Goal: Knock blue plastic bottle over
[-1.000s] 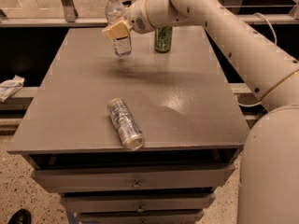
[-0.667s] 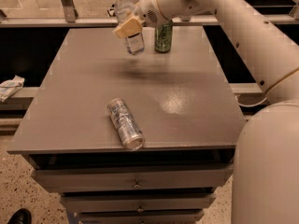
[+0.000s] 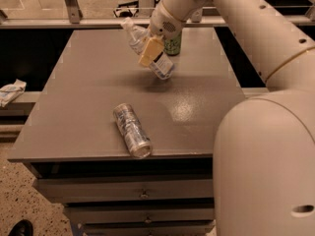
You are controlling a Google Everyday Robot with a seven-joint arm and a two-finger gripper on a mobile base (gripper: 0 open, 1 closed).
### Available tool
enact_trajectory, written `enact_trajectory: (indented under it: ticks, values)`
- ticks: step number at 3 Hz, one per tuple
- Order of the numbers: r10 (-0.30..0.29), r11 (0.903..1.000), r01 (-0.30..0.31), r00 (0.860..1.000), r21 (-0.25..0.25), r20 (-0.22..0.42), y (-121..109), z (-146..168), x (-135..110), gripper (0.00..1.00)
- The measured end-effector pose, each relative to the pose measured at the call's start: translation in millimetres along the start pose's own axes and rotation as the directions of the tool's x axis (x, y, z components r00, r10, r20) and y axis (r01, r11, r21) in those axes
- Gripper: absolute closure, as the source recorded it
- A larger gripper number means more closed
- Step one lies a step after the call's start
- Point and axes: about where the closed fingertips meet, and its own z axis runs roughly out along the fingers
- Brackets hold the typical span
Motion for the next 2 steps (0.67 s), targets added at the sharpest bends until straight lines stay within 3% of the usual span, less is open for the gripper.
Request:
enact_trajectory:
  ticks: [1, 2]
  values:
    - [-0.033, 0.9989, 0.028, 0.990, -0.039, -0.135, 17.1, 12.7, 5.1, 0.76]
    - [-0.034, 0.9992, 0.030, 0.985, -0.027, -0.169, 20.9, 25.5, -5.1, 0.53]
